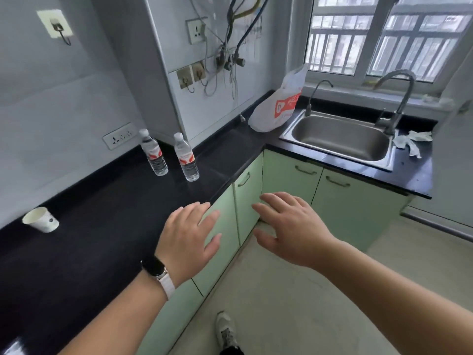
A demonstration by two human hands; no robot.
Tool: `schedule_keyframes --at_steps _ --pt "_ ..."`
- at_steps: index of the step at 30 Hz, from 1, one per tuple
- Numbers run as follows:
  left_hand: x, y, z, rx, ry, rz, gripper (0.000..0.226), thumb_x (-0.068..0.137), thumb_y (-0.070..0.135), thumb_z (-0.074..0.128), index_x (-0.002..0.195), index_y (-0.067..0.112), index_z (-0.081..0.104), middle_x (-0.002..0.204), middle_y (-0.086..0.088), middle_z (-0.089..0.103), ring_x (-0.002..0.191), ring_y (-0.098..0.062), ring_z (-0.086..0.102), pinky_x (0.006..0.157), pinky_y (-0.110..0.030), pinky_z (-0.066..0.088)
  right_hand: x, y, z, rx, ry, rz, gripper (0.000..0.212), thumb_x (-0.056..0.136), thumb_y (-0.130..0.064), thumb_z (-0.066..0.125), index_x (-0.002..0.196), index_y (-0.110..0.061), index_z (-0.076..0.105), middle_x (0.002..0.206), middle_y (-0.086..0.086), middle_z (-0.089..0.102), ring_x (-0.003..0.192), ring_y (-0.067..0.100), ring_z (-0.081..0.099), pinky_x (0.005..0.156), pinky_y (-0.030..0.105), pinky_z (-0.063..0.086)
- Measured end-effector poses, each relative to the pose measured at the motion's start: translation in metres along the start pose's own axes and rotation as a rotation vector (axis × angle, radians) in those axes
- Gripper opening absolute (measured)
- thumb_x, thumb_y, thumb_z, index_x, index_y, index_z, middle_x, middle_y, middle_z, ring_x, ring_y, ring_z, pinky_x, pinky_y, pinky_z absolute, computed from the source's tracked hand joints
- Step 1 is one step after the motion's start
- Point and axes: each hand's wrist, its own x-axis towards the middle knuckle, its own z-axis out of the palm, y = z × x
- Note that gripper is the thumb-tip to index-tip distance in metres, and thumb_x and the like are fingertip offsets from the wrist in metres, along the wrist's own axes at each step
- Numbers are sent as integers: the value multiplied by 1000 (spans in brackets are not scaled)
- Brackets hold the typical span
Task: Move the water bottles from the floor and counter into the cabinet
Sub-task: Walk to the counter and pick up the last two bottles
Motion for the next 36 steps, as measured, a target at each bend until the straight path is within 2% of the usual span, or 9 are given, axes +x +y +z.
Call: schedule_keyframes --at_steps 11,15,20,27,31,33,36 --pt "74 -156 76 -42 -34 -72 48 87 41 51 122 13 69 124 -12 67 116 -35 63 95 -54 51 189 -11 45 -81 -93 -35 60 91 -62 38 138 -28 51 141 -1 54 130 25 49 107 41 39" --pt "85 -198 92 -34 -57 -96 49 86 40 49 120 13 70 122 -13 67 114 -35 63 94 -53 51 232 -23 65 -58 -67 -53 55 89 -60 42 128 -25 59 129 -1 61 118 26 58 96 40 48" --pt "88 -233 110 -32 -82 -132 48 86 40 49 120 12 70 121 -14 68 112 -35 64 92 -52 53 276 -30 85 -16 -91 -74 56 89 -59 42 129 -24 59 130 -1 60 119 27 58 96 41 48" --pt "104 -267 132 -50 -142 -294 49 86 41 48 120 13 70 122 -13 68 113 -33 64 92 -51 54 330 -25 114 57 -109 -85 58 85 -60 42 125 -22 61 125 -2 62 113 27 61 90 41 50" --pt "121 -288 148 -27 -186 -401 51 85 43 46 118 13 71 119 -12 69 111 -32 65 89 -47 54 366 -12 138 159 -165 -47 66 84 -63 38 133 -23 53 134 -3 56 123 25 52 98 41 45" --pt "130 -297 160 -41 -195 -475 49 85 43 49 117 12 71 118 -10 69 109 -31 65 84 -45 55 385 -3 150 202 -204 -33 65 86 -63 44 139 -25 46 138 -5 52 128 24 47 101 38 41" --pt "141 -308 182 -111 -180 -647 44 87 36 66 123 11 68 122 -8 67 112 -31 63 86 -45 54 410 9 166 337 -245 24 67 88 -58 57 143 -24 40 142 -4 49 132 24 42 104 36 39"
